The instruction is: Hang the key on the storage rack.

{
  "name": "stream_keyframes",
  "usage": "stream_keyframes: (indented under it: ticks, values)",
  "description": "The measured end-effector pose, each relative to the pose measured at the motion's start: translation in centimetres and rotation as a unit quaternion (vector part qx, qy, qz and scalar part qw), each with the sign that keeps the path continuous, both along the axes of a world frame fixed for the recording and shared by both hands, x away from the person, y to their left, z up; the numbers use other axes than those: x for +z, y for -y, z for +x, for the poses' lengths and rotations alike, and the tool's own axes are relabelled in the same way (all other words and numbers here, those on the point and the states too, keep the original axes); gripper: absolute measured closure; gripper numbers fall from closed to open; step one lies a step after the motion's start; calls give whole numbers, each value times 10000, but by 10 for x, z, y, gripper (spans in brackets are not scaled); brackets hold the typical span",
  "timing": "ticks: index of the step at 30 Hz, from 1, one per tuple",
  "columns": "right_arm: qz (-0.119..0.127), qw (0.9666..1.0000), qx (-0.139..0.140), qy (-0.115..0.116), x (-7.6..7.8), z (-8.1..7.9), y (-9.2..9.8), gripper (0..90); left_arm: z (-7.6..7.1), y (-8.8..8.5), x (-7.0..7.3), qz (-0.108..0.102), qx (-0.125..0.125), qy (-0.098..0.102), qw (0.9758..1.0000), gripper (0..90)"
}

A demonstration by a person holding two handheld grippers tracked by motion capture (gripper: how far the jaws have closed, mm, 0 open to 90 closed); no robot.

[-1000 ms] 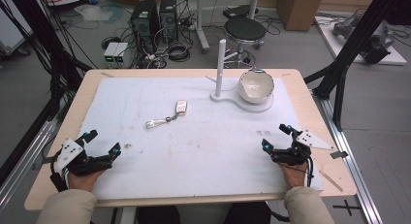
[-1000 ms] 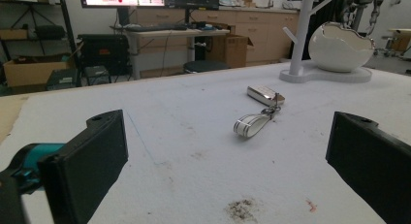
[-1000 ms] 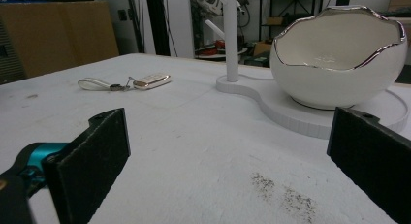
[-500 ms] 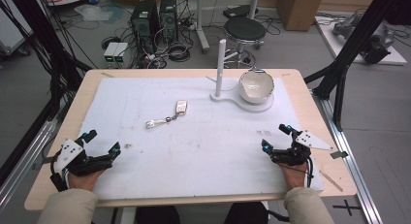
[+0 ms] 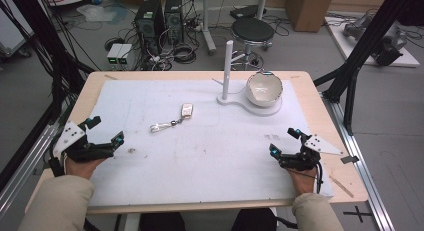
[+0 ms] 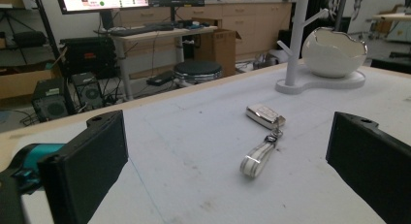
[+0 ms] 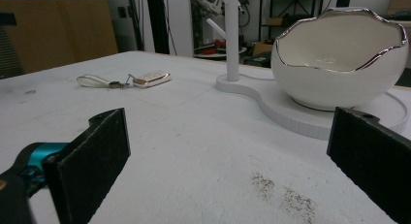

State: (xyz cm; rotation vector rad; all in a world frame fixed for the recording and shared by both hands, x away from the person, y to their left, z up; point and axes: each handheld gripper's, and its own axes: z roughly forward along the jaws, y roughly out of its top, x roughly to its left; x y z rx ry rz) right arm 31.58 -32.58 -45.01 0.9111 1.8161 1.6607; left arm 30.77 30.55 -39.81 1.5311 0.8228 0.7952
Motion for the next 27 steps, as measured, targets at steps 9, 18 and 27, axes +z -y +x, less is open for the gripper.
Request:
stream_keyframes:
  ticks: [9, 18, 27]
  values:
    - [-26, 10000, 21, 6, 0, 0, 0, 8, 47, 13, 32, 409, -921, -576, 9932, 17]
    - [0, 10000, 12, -30, 0, 0, 0, 8, 85, 36, 44, 1065, -1619, -1007, 9758, 17]
    - [-18, 10000, 3, -51, 0, 0, 0, 8, 108, 53, 43, 1853, -1920, -1430, 9531, 17]
